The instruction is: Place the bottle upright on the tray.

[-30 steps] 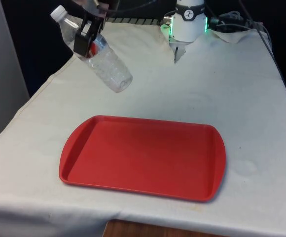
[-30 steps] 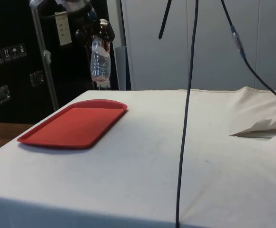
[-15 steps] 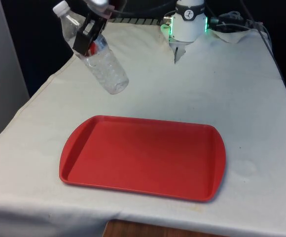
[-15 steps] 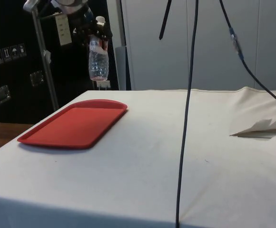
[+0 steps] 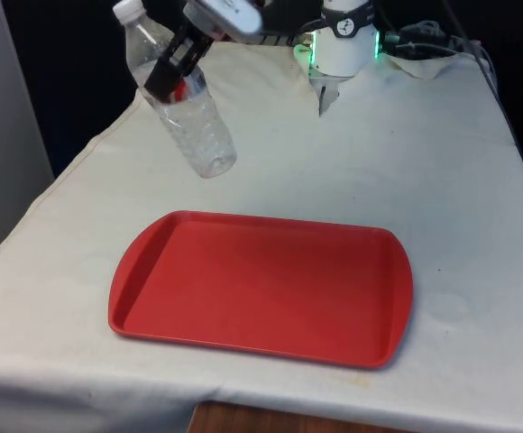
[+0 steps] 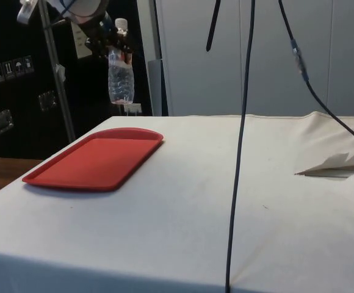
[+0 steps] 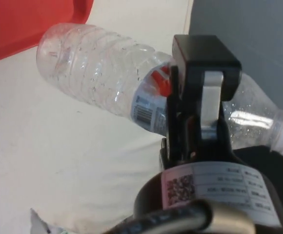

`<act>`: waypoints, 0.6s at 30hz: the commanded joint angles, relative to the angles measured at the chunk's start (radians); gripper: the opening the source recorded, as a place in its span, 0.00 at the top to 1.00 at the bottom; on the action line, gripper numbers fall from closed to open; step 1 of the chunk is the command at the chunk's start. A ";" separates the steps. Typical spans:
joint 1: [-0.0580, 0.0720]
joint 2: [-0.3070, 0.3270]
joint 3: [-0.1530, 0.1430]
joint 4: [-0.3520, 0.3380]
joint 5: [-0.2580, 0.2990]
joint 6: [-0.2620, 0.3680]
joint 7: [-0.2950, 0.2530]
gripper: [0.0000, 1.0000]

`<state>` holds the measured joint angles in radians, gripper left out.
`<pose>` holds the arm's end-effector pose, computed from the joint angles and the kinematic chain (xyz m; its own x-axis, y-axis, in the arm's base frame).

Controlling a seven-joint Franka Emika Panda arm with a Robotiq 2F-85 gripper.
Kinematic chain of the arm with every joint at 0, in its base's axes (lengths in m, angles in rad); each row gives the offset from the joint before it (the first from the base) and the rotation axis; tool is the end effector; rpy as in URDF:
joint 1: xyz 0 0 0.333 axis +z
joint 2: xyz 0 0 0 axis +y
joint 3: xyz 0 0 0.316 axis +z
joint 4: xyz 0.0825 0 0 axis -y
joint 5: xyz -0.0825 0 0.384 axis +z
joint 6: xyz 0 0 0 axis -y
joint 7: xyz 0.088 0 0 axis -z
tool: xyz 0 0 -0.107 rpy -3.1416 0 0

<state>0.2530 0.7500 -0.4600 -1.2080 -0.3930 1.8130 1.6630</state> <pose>0.7305 -0.0896 0.3747 -0.0399 -0.7724 0.6339 -0.9912 0.1106 0.0724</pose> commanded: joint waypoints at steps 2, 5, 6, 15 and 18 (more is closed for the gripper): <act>0.008 0.004 0.006 0.001 -0.029 0.007 0.034 0.68; 0.009 0.005 0.017 0.001 -0.052 0.005 0.054 0.68; 0.009 0.005 0.022 0.001 -0.063 0.004 0.063 0.68; 0.012 0.018 0.077 0.001 -0.164 -0.007 0.154 0.68; 0.006 0.018 0.091 0.000 -0.180 -0.013 0.161 0.68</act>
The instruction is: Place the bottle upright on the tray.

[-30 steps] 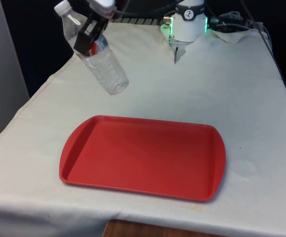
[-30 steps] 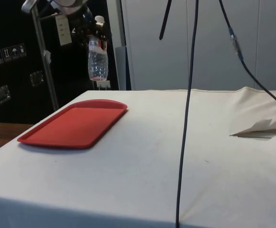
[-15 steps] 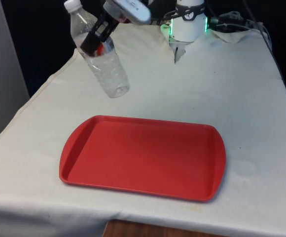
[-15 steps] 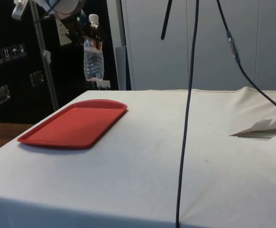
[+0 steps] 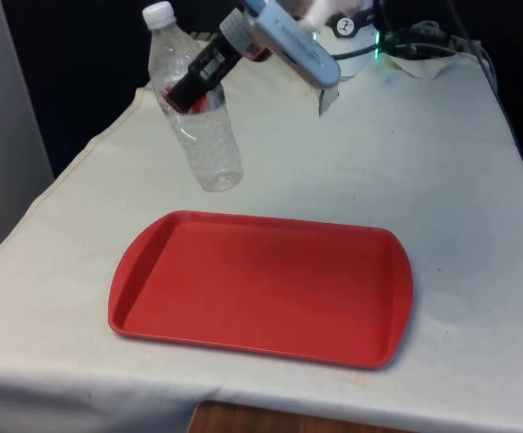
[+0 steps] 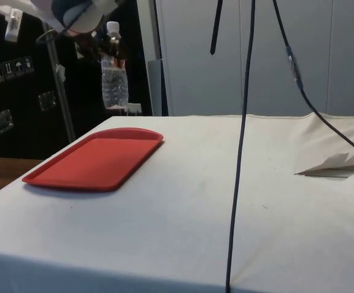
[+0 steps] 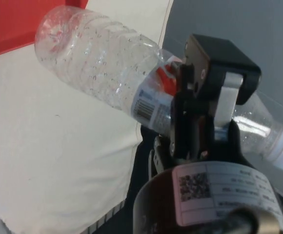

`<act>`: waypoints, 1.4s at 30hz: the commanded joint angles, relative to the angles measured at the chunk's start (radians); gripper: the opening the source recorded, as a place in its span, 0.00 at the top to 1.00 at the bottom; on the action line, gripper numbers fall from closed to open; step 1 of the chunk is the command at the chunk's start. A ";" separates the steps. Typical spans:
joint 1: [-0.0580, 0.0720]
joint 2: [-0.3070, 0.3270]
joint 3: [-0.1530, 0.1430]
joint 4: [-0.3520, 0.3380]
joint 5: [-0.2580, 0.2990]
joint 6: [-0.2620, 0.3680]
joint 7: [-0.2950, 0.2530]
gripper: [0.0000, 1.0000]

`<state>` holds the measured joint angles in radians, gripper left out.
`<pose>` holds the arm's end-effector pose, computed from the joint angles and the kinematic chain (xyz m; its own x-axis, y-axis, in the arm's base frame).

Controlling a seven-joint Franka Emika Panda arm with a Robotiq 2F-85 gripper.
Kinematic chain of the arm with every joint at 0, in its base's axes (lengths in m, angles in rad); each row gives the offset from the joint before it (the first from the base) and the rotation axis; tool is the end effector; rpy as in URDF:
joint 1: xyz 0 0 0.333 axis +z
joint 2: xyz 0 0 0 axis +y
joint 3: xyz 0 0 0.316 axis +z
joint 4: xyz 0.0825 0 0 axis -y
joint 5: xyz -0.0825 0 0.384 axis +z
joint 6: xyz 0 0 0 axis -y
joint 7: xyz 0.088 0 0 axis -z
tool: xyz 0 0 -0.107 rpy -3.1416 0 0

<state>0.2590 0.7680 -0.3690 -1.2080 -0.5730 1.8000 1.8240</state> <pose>0.7370 -0.0503 0.3557 -0.0631 -0.6831 0.7276 -0.9936 0.1112 0.0182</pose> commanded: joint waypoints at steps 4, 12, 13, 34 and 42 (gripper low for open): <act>0.008 0.017 0.016 0.002 -0.039 -0.002 0.048 0.68; 0.012 0.038 0.047 0.003 -0.101 -0.013 0.109 0.68; 0.012 0.041 0.051 0.004 -0.108 -0.014 0.116 0.68; 0.021 0.116 0.125 0.025 -0.248 -0.050 0.252 0.68; 0.025 0.173 0.153 0.065 -0.295 -0.079 0.287 0.68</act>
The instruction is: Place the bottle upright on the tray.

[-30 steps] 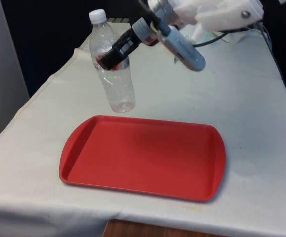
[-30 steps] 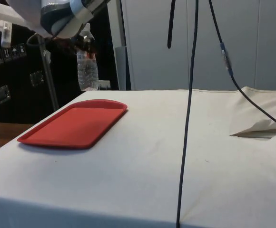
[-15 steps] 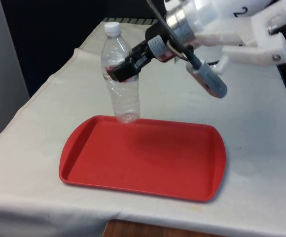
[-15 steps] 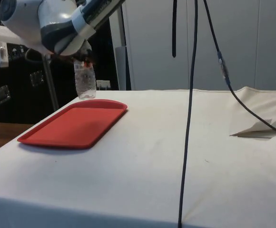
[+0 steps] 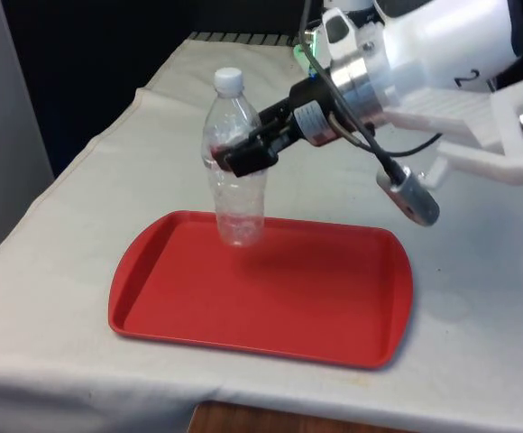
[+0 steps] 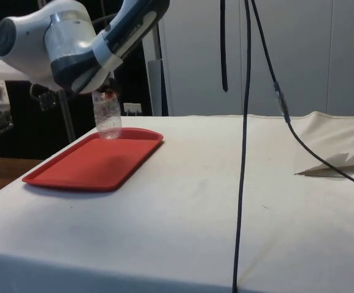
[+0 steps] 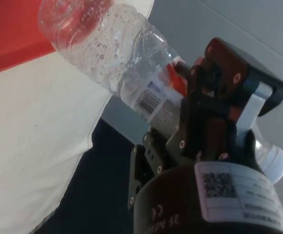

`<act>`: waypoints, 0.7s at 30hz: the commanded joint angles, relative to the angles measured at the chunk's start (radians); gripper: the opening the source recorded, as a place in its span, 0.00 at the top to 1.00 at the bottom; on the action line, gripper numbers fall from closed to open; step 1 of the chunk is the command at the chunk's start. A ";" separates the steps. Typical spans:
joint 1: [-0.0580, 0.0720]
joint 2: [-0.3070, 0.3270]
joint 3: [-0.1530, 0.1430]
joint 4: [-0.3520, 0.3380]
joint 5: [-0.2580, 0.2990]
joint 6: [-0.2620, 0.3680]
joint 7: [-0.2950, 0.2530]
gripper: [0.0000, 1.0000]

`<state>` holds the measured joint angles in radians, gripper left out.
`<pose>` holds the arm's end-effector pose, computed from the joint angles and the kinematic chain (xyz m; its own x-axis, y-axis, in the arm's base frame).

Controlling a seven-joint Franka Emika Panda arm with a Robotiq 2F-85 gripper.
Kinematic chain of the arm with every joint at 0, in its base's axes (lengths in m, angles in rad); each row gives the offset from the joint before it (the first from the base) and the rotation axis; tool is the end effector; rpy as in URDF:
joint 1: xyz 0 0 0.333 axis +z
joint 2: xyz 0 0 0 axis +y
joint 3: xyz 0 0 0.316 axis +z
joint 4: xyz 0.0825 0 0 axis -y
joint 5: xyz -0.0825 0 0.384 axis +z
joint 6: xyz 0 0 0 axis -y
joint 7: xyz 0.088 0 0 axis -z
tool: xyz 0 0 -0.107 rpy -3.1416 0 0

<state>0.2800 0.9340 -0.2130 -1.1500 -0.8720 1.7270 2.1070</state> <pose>0.7446 0.0285 0.2569 -0.0767 -0.4905 0.8681 -0.9963 0.0712 -0.0478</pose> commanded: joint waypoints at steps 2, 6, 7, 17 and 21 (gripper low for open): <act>0.004 0.020 0.002 0.017 -0.004 -0.011 0.009 0.68; 0.002 0.037 0.013 0.029 -0.022 -0.016 0.014 0.68; 0.007 0.054 0.014 0.046 -0.026 -0.028 0.022 0.68; 0.007 0.089 0.026 0.079 -0.059 -0.050 0.033 0.68; 0.007 0.088 0.026 0.078 -0.059 -0.051 0.032 0.68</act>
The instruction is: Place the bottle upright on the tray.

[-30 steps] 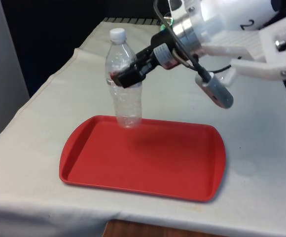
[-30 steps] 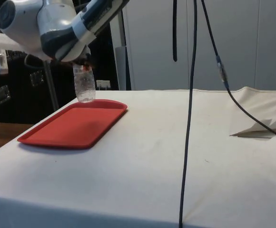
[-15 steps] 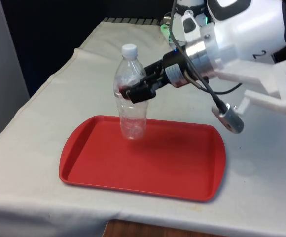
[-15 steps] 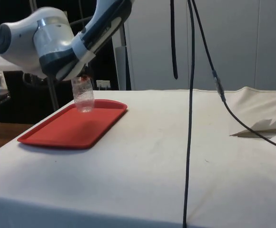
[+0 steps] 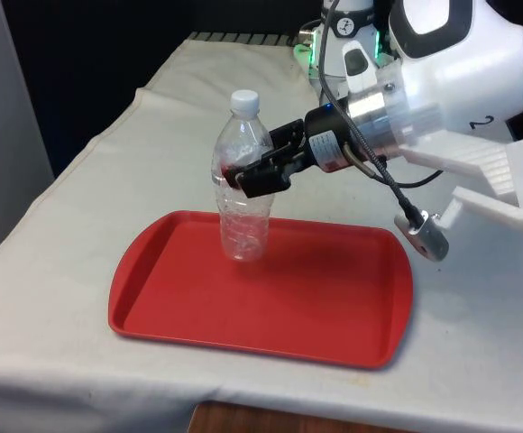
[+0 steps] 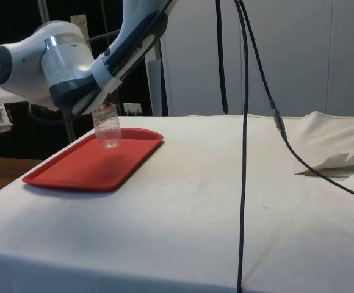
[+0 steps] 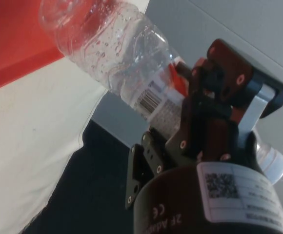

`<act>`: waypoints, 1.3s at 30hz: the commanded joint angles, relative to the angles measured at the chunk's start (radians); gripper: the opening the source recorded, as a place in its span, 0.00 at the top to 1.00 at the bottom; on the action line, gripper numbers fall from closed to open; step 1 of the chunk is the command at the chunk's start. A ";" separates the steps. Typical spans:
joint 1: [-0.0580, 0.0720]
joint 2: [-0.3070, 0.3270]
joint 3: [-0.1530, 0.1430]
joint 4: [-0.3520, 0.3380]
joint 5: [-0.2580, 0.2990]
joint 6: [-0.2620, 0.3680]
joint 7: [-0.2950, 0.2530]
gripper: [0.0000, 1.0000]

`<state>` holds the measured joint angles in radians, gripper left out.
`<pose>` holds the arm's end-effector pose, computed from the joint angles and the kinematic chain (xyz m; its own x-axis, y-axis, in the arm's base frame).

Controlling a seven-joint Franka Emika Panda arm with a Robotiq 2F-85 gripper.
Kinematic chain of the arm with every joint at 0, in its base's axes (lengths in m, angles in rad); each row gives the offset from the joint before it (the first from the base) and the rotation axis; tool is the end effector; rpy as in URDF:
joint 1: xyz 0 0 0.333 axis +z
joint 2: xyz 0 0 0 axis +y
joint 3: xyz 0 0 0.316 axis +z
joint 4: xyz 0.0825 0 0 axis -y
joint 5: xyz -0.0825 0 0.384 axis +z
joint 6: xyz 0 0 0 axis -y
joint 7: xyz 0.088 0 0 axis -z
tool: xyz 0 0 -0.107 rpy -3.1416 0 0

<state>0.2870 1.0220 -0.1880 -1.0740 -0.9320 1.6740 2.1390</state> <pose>0.7483 0.0443 0.2266 -0.0680 -0.4289 0.9008 -0.9970 0.0617 -0.0459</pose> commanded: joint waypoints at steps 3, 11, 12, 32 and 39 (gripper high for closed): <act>0.000 0.003 0.001 0.003 0.001 0.002 0.001 0.68; 0.000 0.013 0.000 0.000 0.000 0.003 0.001 0.68; -0.002 0.022 0.001 0.010 0.001 0.006 0.005 0.68; -0.011 0.053 0.012 0.025 0.007 0.016 0.009 0.68; -0.015 0.054 0.019 0.023 0.005 0.016 0.011 0.68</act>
<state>0.2750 1.0760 -0.1720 -1.0520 -0.9300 1.6840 2.1480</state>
